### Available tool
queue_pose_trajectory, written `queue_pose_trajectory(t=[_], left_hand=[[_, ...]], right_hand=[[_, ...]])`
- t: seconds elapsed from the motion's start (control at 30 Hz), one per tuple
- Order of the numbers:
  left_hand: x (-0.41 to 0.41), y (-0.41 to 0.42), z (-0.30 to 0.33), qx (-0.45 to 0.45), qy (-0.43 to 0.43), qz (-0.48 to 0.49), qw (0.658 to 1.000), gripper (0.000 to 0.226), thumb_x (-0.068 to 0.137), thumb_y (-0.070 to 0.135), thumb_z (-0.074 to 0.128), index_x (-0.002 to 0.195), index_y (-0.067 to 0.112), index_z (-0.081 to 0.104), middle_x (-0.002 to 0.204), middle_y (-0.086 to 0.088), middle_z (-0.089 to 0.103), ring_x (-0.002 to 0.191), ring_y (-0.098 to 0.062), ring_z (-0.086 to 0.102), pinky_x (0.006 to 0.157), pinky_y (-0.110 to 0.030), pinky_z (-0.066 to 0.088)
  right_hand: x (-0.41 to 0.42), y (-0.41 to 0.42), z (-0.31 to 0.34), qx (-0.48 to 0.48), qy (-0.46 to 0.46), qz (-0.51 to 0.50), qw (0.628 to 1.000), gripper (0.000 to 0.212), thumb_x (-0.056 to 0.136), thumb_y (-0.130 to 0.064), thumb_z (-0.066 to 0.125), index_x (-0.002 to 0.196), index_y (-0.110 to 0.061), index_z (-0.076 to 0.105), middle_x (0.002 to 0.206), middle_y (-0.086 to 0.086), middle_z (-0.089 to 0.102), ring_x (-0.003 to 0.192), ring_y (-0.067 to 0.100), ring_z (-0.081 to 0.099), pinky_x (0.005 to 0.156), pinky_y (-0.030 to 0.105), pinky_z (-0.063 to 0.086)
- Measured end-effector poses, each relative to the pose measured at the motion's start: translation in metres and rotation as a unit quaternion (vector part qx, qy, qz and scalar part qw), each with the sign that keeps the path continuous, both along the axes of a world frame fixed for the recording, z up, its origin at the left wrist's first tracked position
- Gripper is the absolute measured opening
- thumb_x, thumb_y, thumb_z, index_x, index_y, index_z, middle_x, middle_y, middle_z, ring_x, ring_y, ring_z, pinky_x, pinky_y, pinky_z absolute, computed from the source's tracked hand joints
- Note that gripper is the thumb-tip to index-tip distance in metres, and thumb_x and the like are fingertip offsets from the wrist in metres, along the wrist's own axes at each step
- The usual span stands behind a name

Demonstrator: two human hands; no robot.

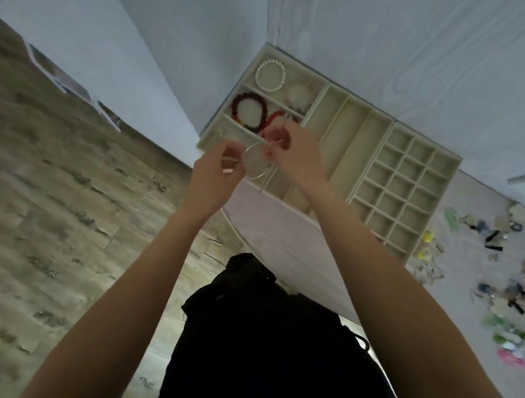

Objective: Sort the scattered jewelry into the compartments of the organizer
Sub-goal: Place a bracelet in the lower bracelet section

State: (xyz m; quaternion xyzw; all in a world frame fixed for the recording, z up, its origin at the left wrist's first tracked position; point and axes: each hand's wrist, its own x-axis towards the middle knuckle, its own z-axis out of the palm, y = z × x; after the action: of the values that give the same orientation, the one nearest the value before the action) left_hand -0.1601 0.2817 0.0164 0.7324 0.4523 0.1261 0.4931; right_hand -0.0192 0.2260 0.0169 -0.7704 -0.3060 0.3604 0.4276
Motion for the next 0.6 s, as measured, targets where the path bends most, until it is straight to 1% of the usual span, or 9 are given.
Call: queue_pose_trajectory(t=[0.07, 0.17, 0.2, 0.27, 0.33, 0.4, 0.47, 0.53, 0.6], left_hand=[[-0.002, 0.003, -0.004, 0.044, 0.037, -0.043, 0.997, 0.023, 0.089, 0.008, 0.059, 0.112, 0.006, 0.058, 0.104, -0.002, 0.064, 0.09, -0.01, 0.061, 0.073, -0.005, 0.044], [-0.004, 0.004, -0.007, 0.135, 0.104, -0.106, 0.98, 0.027, 0.093, 0.016, 0.052, 0.118, 0.008, 0.058, 0.106, -0.007, 0.066, 0.093, -0.02, 0.062, 0.082, -0.032, 0.05], [-0.005, 0.006, -0.008, 0.166, 0.113, -0.121, 0.972, 0.028, 0.094, 0.015, 0.05, 0.119, 0.007, 0.058, 0.106, -0.009, 0.066, 0.094, -0.023, 0.062, 0.081, -0.035, 0.049], [-0.007, 0.013, -0.009, 0.211, 0.111, -0.141, 0.961, 0.028, 0.093, 0.01, 0.049, 0.119, 0.006, 0.059, 0.108, -0.011, 0.065, 0.099, -0.026, 0.059, 0.083, -0.034, 0.044], [-0.01, 0.025, -0.014, 0.25, 0.111, -0.165, 0.948, 0.028, 0.091, 0.005, 0.049, 0.117, 0.005, 0.061, 0.111, -0.011, 0.063, 0.106, -0.028, 0.053, 0.09, -0.033, 0.04], [-0.01, 0.036, -0.022, 0.279, 0.123, -0.209, 0.929, 0.03, 0.09, 0.006, 0.048, 0.116, 0.007, 0.061, 0.115, -0.01, 0.063, 0.109, -0.029, 0.051, 0.092, -0.038, 0.041], [-0.009, 0.042, -0.028, 0.284, 0.145, -0.256, 0.913, 0.033, 0.09, 0.011, 0.047, 0.121, 0.009, 0.059, 0.121, -0.008, 0.06, 0.114, -0.029, 0.05, 0.092, -0.043, 0.043], [-0.009, 0.042, -0.032, 0.288, 0.167, -0.281, 0.9, 0.034, 0.093, 0.015, 0.047, 0.124, 0.011, 0.057, 0.125, -0.006, 0.059, 0.116, -0.027, 0.049, 0.093, -0.041, 0.037], [-0.012, 0.042, -0.034, 0.315, 0.167, -0.279, 0.892, 0.029, 0.093, 0.018, 0.049, 0.119, 0.013, 0.06, 0.118, -0.005, 0.063, 0.112, -0.026, 0.053, 0.092, -0.039, 0.035]], right_hand=[[0.0, 0.009, -0.006, -0.026, -0.069, 0.039, 0.996, 0.025, 0.081, 0.006, 0.051, 0.1, -0.006, 0.062, 0.095, 0.005, 0.065, 0.085, 0.02, 0.062, 0.083, 0.034, 0.051], [0.0, 0.012, -0.01, -0.051, -0.169, 0.103, 0.979, 0.032, 0.08, 0.006, 0.047, 0.107, -0.004, 0.062, 0.106, 0.012, 0.065, 0.097, 0.026, 0.06, 0.085, 0.037, 0.047], [-0.001, 0.011, -0.011, -0.054, -0.199, 0.111, 0.972, 0.033, 0.08, 0.007, 0.047, 0.107, -0.005, 0.061, 0.107, 0.012, 0.063, 0.098, 0.027, 0.058, 0.083, 0.036, 0.046], [-0.001, 0.004, -0.011, -0.042, -0.251, 0.106, 0.961, 0.032, 0.08, 0.008, 0.048, 0.105, -0.005, 0.063, 0.106, 0.013, 0.061, 0.098, 0.029, 0.055, 0.081, 0.035, 0.044], [-0.002, -0.007, -0.011, -0.051, -0.312, 0.111, 0.942, 0.028, 0.082, 0.004, 0.05, 0.103, -0.006, 0.065, 0.104, 0.012, 0.063, 0.096, 0.031, 0.054, 0.081, 0.038, 0.044], [-0.004, -0.016, -0.015, -0.058, -0.378, 0.144, 0.913, 0.024, 0.083, -0.001, 0.052, 0.101, -0.007, 0.067, 0.099, 0.01, 0.066, 0.091, 0.031, 0.055, 0.081, 0.04, 0.044], [-0.012, -0.02, -0.02, -0.081, -0.413, 0.196, 0.886, 0.025, 0.085, -0.008, 0.051, 0.104, -0.01, 0.068, 0.099, 0.009, 0.067, 0.093, 0.031, 0.055, 0.081, 0.04, 0.04], [-0.023, -0.02, -0.022, -0.1, -0.442, 0.239, 0.859, 0.03, 0.088, -0.017, 0.044, 0.108, -0.014, 0.066, 0.1, 0.006, 0.066, 0.096, 0.03, 0.053, 0.08, 0.036, 0.031], [-0.03, -0.019, -0.021, -0.121, -0.452, 0.28, 0.838, 0.039, 0.09, -0.023, 0.034, 0.114, -0.015, 0.064, 0.107, 0.003, 0.065, 0.105, 0.028, 0.051, 0.081, 0.035, 0.025]])
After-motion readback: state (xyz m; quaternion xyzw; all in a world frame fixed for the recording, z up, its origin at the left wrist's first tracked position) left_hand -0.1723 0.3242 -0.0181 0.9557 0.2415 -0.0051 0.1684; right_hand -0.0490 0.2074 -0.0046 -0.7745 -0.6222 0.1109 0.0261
